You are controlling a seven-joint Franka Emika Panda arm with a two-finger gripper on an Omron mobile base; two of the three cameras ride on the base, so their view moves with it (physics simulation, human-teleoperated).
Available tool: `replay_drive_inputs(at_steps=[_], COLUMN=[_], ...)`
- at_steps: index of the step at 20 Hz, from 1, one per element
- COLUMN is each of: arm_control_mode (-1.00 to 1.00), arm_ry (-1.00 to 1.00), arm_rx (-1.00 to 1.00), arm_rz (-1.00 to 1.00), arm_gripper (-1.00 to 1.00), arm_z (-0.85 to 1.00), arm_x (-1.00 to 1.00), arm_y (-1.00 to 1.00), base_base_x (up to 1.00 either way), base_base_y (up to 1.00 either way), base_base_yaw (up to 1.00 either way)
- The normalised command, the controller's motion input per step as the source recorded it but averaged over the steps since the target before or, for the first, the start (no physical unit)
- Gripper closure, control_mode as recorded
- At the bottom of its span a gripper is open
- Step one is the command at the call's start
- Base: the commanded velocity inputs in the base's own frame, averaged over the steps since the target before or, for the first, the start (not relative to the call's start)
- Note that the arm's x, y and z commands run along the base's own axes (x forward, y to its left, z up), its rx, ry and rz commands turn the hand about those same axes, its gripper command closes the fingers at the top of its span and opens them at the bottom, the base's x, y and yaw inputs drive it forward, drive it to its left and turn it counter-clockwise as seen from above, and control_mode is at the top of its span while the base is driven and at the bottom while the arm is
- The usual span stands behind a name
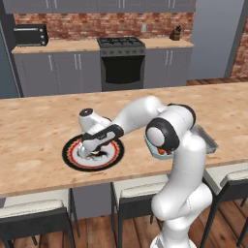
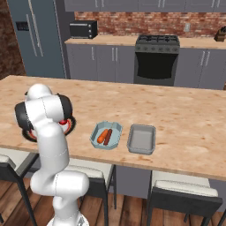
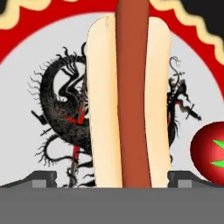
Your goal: Place one cooked food and one vegetable from the large plate to each tupperware container.
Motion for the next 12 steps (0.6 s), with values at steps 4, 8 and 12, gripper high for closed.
replay_drive_inputs(at_steps=[4, 8, 12], arm_control_mode=[-1.00, -1.00, -1.00], arm_ry=[0.01, 0.00, 0.00], arm_rx=[0.00, 0.00, 0.00], arm_rz=[0.05, 0.05, 0.04], arm_gripper=[-1.00, -1.00, -1.00], arm_z=[0.00, 0.00, 0.00], arm_x=[0.01, 0.23, 0.21], arm_y=[0.01, 0.00, 0.00], base_base_x=[0.00, 0.00, 0.00], base_base_y=[0.00, 0.00, 0.00], base_base_yaw=[0.00, 0.00, 0.00])
